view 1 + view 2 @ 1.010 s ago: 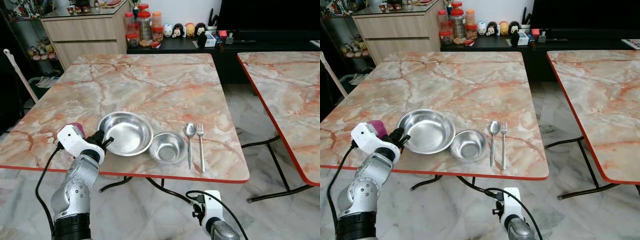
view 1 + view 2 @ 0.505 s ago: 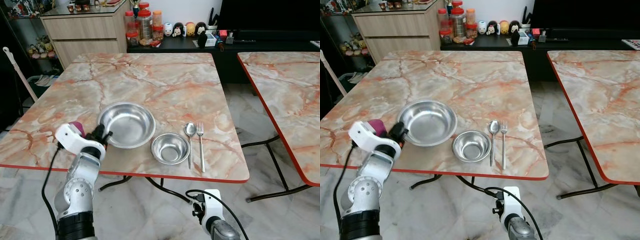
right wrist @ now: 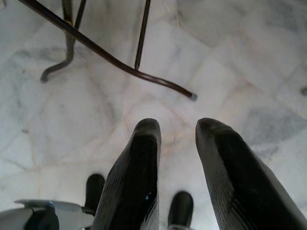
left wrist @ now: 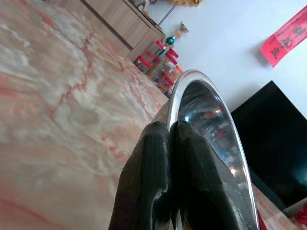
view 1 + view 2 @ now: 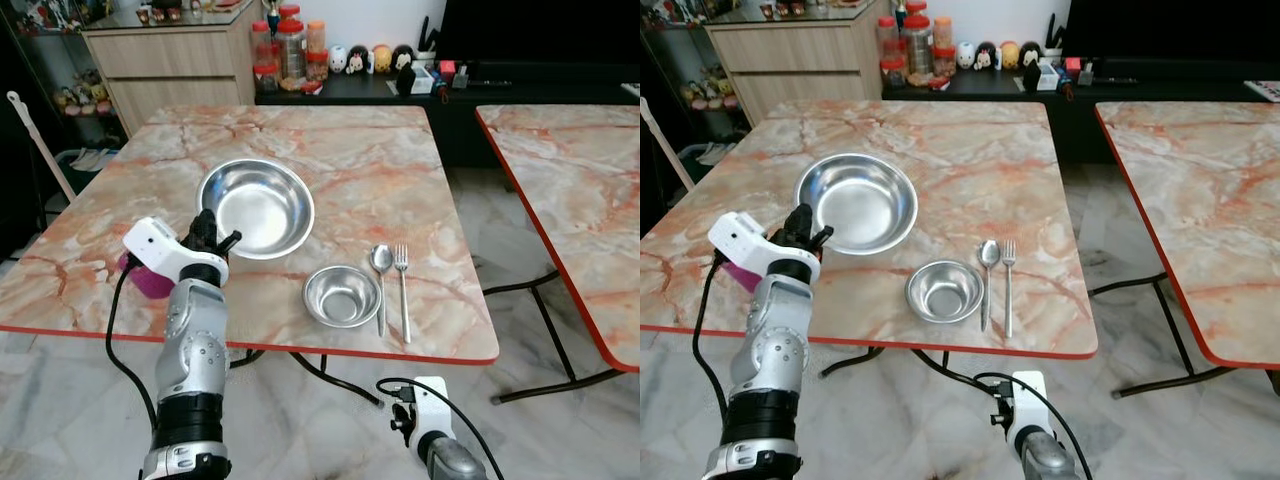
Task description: Setting the table
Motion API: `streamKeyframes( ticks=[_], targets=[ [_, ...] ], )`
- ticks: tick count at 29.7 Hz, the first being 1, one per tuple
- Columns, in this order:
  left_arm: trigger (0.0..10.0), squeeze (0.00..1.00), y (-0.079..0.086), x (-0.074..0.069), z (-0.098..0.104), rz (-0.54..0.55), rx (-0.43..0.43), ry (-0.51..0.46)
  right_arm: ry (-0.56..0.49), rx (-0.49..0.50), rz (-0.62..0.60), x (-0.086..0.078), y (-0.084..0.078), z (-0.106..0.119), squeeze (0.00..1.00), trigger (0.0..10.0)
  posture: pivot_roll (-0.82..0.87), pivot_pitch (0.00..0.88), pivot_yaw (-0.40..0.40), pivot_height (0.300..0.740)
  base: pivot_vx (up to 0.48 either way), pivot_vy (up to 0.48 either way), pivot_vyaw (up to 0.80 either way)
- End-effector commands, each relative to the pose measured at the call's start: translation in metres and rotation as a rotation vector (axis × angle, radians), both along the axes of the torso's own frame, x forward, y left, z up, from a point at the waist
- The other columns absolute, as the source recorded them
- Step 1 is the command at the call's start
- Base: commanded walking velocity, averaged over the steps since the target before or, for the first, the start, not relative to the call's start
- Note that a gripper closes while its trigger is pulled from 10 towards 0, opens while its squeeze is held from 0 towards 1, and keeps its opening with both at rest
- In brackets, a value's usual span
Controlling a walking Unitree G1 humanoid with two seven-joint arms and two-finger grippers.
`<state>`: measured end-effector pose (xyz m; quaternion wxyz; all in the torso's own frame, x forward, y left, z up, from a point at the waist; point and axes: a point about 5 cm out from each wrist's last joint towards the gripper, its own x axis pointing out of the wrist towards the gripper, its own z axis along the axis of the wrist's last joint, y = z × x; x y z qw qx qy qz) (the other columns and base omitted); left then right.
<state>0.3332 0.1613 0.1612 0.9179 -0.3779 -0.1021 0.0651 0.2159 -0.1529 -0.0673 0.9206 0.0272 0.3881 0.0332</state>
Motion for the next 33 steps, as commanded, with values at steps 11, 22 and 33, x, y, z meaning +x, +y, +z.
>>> streamKeyframes(
  ticks=[11,22,33],
  targets=[
    [10.0,0.0,-0.0013,0.001,0.0127,0.023,0.043,-0.067,0.024,-0.02,-0.011,-0.0114,-0.0061,-0.006,0.0,10.0,0.04,0.0,0.042,0.74,0.0,-0.25,0.0],
    [10.0,0.0,-0.0022,0.0007,0.0143,0.023,0.042,-0.076,0.021,-0.018,-0.004,-0.0106,-0.0049,-0.0055,0.0,10.0,0.04,0.0,0.04,0.74,0.0,-0.356,0.0],
    [10.0,0.0,-0.0023,-0.0003,0.0125,0.021,0.046,-0.074,0.022,-0.025,-0.003,-0.0108,-0.0069,-0.0056,0.0,10.0,0.04,0.0,0.038,0.74,0.0,-0.407,0.0]
  ],
)
